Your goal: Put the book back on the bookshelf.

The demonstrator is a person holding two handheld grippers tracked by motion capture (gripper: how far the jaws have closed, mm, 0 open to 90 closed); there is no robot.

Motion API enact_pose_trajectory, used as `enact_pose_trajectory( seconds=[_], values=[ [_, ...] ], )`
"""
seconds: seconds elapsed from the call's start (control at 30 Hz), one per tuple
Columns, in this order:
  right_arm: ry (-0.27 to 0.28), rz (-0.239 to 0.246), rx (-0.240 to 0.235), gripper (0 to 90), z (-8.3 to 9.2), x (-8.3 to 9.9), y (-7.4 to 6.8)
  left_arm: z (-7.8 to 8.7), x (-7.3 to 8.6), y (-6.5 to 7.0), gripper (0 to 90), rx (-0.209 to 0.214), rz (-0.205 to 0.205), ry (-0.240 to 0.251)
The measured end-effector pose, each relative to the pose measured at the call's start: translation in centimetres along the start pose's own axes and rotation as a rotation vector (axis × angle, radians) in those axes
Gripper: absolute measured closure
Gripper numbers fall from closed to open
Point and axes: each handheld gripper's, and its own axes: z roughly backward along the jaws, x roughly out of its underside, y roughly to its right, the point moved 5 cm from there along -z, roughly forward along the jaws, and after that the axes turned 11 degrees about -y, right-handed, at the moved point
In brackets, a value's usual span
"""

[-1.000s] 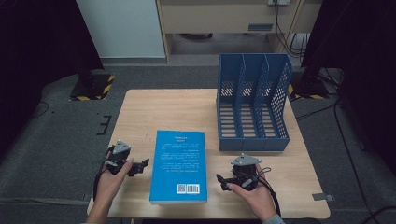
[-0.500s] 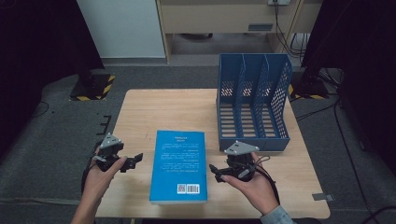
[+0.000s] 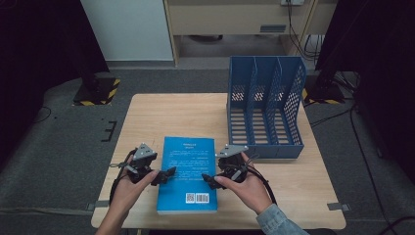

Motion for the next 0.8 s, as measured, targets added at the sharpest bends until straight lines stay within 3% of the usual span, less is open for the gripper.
enact_pose_trajectory(
  seconds=[0.23,0.3,0.47,0.63,0.8],
  values=[
    [-0.015,0.006,-0.034,7.2,-1.2,0.1,-0.1,-1.0,-0.2,0.6,4.4,0.063,0.006,0.013],
    [-0.017,-0.002,-0.067,6.8,-1.5,0.1,-0.2,-1.2,-0.2,0.6,3.8,0.067,0.004,0.015],
    [-0.016,-0.009,-0.084,5.8,-1.8,-0.1,-0.1,-1.4,-0.2,0.5,2.7,0.079,0.011,0.011],
    [-0.017,-0.050,-0.098,2.0,-2.3,0.0,0.1,-1.5,-0.4,0.5,2.6,0.085,0.006,0.009],
    [-0.012,-0.125,-0.172,0.5,-2.8,0.5,0.4,-1.7,-0.5,0.4,2.5,0.098,0.001,0.004]
  ],
)
